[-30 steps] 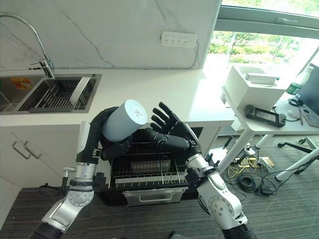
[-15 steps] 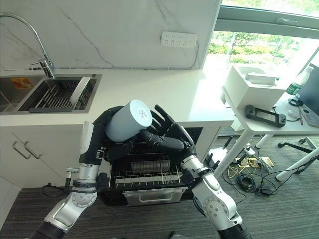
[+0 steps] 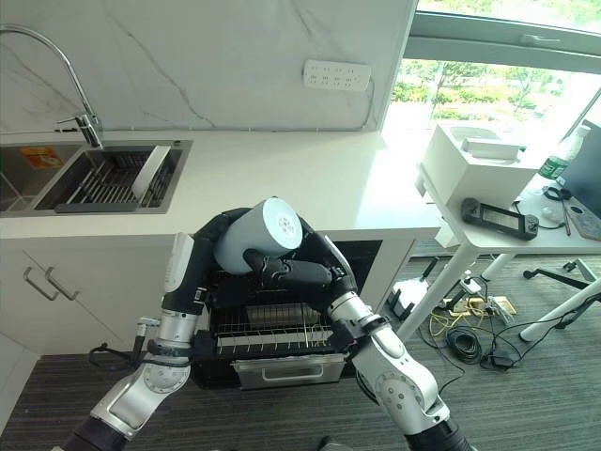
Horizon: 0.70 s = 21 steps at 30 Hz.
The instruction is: Place the dishes in the dishwasher.
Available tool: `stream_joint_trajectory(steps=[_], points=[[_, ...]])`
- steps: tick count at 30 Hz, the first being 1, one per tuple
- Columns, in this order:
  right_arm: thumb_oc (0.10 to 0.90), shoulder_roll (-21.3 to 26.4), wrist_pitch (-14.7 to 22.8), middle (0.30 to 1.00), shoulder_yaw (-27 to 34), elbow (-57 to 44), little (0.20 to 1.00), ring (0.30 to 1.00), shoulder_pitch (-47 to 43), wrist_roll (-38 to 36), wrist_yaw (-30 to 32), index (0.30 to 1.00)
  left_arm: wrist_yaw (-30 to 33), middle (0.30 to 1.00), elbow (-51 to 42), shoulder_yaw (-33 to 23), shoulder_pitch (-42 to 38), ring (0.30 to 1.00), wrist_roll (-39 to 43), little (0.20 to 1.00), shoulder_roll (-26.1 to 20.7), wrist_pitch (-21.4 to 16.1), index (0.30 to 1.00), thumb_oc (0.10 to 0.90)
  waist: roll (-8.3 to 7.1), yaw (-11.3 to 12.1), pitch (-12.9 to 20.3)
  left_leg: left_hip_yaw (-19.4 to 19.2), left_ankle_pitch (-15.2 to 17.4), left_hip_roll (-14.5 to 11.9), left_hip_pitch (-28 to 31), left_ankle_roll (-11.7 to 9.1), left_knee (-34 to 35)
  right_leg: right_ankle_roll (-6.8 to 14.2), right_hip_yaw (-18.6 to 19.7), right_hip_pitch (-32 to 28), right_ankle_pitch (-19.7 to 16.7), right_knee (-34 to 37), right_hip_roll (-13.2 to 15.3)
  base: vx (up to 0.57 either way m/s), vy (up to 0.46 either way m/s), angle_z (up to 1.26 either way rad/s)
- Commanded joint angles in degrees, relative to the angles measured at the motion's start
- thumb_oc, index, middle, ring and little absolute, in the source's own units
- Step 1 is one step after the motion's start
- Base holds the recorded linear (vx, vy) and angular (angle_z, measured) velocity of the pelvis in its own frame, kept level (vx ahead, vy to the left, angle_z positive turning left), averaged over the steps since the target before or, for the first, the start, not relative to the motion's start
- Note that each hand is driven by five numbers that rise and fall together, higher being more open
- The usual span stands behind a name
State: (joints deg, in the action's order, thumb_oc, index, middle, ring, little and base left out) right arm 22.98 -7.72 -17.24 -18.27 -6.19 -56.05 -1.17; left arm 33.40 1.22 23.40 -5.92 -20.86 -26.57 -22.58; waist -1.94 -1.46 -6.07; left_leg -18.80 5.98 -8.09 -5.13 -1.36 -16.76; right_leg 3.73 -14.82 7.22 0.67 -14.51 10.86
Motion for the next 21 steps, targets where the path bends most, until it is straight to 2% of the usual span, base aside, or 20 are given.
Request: stream_joint_trajectory(steps=[1, 15, 19, 21], points=[[0.800, -2.2, 4.7, 0.900, 1.2, -8.0, 0.900, 0.900, -8.1, 0.8, -2.1, 0.900, 0.4, 0.300, -2.6, 2.4, -7.9, 0.300, -0.4, 0.300, 0.9, -4.2, 0.300, 0.400, 0.11, 0.1, 2.7, 6.0, 9.4, -0.8, 2.7, -2.0, -0.4, 4.6, 0.4, -3.4, 10.3, -2.7, 0.5, 0.00, 0.000, 0.00], [0.800, -3.3, 9.0, 0.900, 0.3, -8.7, 0.900, 0.900, -9.9, 3.2, 1.4, 0.900, -2.6, 0.300, -3.8, 5.4, -8.8, 0.300, 0.6, 0.300, 1.3, -4.6, 0.300, 0.400, 0.29, 0.2, 2.4, 5.9, 9.6, -0.8, 2.8, -1.9, -0.4, 4.8, 0.5, -3.4, 10.2, -2.7, 0.7, 0.00, 0.000, 0.00], [0.800, -4.1, 12.1, 0.900, -0.3, -8.9, 0.900, 0.900, -10.8, 5.9, 1.9, 0.900, -5.5, 0.300, -4.9, 6.9, -9.2, 0.300, 1.5, 0.300, 1.4, -5.0, 0.300, 0.400, 0.50, 0.3, 2.5, 5.9, 9.6, -0.7, 2.7, -1.8, -0.4, 4.8, 0.5, -3.3, 10.2, -2.7, 0.7, 0.00, 0.000, 0.00], [0.800, -4.2, 11.3, 0.900, -0.4, -9.1, 0.900, 0.900, -11.4, 6.1, 2.2, 0.900, -6.2, 0.300, -5.4, 7.4, -9.4, 0.300, 1.9, 0.300, 1.4, -5.0, 0.300, 0.400, 0.59, 0.4, 2.5, 6.0, 9.6, -0.6, 2.6, -1.8, -0.4, 4.8, 0.5, -3.3, 10.3, -2.7, 0.7, 0.00, 0.000, 0.00]])
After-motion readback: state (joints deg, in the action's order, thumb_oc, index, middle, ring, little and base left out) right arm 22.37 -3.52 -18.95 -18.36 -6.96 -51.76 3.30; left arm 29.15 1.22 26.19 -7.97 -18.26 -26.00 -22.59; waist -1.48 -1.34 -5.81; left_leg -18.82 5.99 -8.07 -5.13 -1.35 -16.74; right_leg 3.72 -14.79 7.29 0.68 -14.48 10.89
